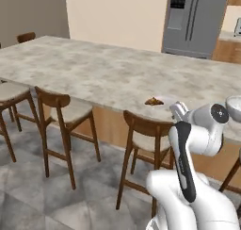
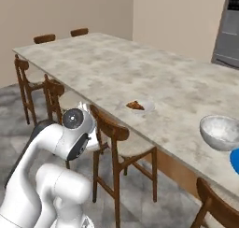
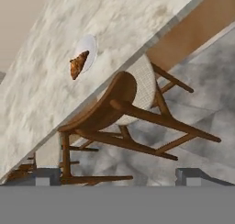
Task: Take the smaller bowl and place it next to the appetizer plate on the dining counter , and place the larger bowl next to the plate with cooked food.
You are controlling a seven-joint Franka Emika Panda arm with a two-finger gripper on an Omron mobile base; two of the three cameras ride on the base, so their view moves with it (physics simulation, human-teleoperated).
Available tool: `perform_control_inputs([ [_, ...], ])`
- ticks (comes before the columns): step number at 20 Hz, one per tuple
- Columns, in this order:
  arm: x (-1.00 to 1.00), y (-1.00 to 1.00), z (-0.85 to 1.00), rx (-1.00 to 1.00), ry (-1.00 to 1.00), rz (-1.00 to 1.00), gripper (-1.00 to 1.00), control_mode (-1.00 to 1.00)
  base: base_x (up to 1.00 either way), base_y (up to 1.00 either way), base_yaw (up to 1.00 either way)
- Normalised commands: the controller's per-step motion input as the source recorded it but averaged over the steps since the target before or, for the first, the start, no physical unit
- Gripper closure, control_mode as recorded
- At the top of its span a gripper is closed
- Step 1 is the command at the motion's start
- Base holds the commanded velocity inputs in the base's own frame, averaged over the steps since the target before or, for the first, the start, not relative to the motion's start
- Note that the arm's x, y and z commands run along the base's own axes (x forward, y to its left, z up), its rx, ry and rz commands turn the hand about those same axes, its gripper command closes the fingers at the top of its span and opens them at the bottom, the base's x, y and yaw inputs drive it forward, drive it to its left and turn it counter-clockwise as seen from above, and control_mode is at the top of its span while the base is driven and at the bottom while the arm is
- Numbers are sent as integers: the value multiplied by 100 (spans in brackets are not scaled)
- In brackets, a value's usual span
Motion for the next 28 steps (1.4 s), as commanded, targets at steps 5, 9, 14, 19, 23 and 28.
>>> perform_control_inputs([
  [5, 0, 0, 0, 0, 0, 0, -100, 100, 29, 41, 50],
  [9, 0, 0, 0, 0, 0, 0, -100, 100, 100, 33, 26],
  [14, 0, 0, 0, 0, 0, 0, -100, 100, 98, 26, 27],
  [19, 0, 0, 0, 0, 0, 0, -100, 100, 85, 32, 38],
  [23, 0, 0, 0, 0, 0, 0, -100, 100, 72, 31, 46],
  [28, 0, 0, 0, 0, 0, 0, -100, 100, 64, 13, 49],
])
